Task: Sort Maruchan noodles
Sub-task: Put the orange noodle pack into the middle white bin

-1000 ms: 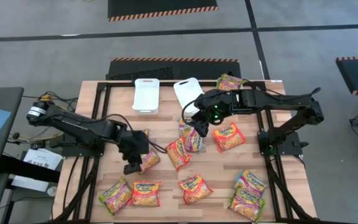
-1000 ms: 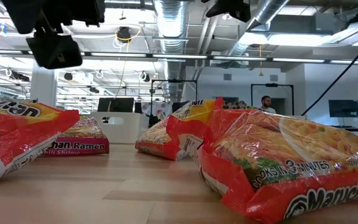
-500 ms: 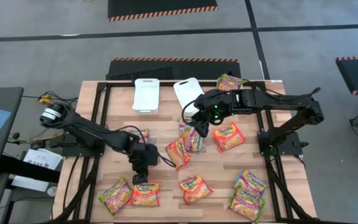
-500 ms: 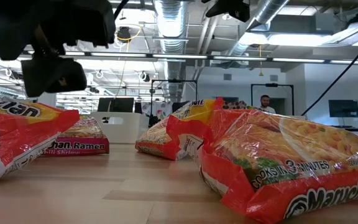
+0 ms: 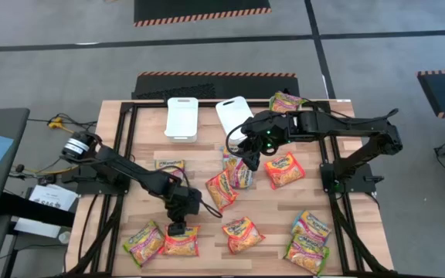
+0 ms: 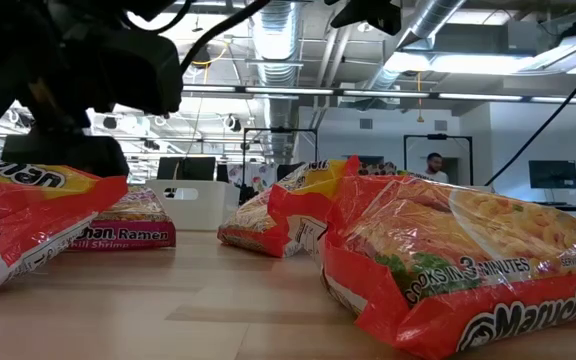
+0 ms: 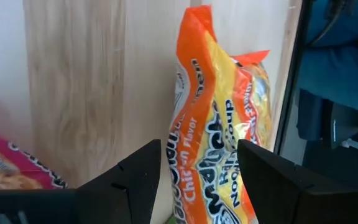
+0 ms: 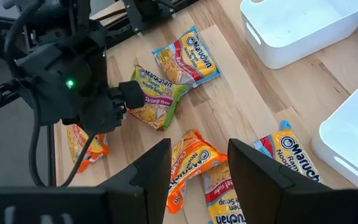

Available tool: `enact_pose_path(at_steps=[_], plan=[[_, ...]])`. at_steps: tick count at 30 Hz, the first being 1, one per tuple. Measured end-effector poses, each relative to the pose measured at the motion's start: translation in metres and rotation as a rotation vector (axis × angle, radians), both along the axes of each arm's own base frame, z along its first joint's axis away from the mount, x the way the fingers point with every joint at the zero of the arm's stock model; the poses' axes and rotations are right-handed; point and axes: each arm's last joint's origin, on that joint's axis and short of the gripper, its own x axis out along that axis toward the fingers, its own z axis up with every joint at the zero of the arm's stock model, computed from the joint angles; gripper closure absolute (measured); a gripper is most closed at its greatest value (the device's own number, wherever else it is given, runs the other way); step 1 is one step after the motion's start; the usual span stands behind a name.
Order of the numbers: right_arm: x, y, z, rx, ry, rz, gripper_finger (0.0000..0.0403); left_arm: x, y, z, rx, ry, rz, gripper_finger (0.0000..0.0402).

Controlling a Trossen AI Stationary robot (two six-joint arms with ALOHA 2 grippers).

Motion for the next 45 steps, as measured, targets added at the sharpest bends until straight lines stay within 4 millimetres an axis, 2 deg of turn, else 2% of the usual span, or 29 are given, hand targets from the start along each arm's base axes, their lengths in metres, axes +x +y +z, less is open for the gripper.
enact_pose_path(at_steps=[8,16,26,32,42,45], plan=[[0.000,0.000,0.000,-0.003,-0.001,0.002,0.0220,0.002,-0.003,0.002,-0.032,-0.015,0.007,0.0203],[0.000,0.000,0.000,-0.006,-0.001,0.003,0.0220,-0.003,-0.015,0.001,0.000,-0.011,0.011,0.0203],[0.000,0.000,0.000,-0.016,-0.001,0.011,0.0220,-0.004,-0.018,0.001,0.020,-0.011,0.029,0.0208],[0.000,0.000,0.000,-0.015,-0.001,0.010,0.0220,-0.002,-0.019,0.002,0.012,-0.029,0.031,0.0257],[0.000,0.000,0.000,-0.015,-0.002,0.009,0.0220,-0.001,-0.019,0.004,0.008,-0.068,0.014,0.0389],[0.000,0.000,0.000,-0.013,-0.002,0.007,0.0220,0.000,-0.019,0.004,0.016,-0.086,-0.003,0.0400]])
